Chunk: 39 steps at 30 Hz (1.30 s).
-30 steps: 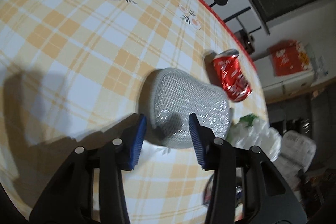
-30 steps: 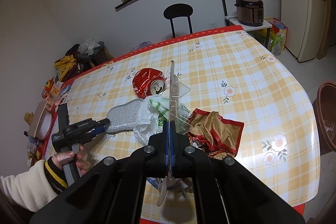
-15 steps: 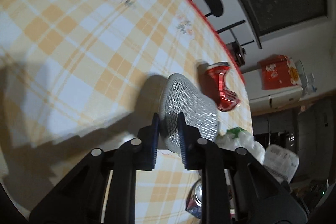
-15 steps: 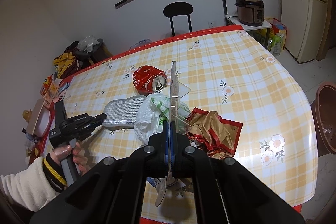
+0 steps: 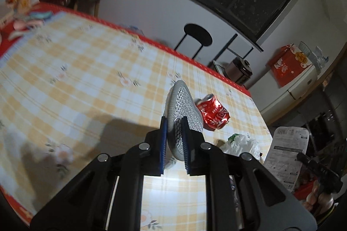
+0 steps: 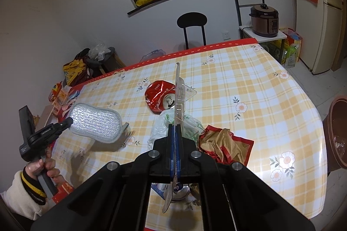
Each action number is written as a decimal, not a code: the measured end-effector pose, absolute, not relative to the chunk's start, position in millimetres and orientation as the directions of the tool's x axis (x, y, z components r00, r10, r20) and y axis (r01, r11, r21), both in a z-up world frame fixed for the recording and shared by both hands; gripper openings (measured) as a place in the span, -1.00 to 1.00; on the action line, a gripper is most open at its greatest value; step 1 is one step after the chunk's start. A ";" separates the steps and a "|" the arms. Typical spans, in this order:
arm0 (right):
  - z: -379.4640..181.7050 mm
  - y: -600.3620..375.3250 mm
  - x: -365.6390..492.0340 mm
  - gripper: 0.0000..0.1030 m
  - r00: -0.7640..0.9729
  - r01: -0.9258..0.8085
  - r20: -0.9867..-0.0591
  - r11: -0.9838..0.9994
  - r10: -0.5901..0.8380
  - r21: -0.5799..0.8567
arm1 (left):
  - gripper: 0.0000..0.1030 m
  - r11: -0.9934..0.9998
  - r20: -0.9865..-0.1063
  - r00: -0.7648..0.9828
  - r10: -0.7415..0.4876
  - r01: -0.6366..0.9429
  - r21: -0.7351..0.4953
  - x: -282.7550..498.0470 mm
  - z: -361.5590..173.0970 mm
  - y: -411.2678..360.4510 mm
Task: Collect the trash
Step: 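Open the right gripper over the brown bin while the left carries the grey sponge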
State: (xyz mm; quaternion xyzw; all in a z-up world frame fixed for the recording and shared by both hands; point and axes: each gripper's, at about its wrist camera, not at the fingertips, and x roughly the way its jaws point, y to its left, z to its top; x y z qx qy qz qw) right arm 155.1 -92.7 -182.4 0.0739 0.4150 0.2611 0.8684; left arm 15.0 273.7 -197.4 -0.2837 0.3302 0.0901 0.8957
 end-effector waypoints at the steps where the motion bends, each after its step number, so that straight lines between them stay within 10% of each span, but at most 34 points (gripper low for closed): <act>1: -181.2 -92.5 155.6 -0.93 0.520 -0.396 -0.679 0.850 0.519 0.346 | -0.68 0.828 -0.640 0.768 -0.007 -0.354 -0.434 11.4 -191.4 272.2; 19: -158.2 -133.8 167.4 -0.94 0.557 -0.431 -0.596 0.815 0.578 0.388 | -0.68 0.873 -0.602 0.789 0.120 -0.373 -0.315 5.4 -117.1 227.4; 39: -154.8 -340.5 200.7 -0.94 0.715 -0.186 -0.595 0.920 0.367 0.344 | -0.68 0.910 -0.509 0.860 -0.045 -0.175 -0.375 79.8 -65.3 92.1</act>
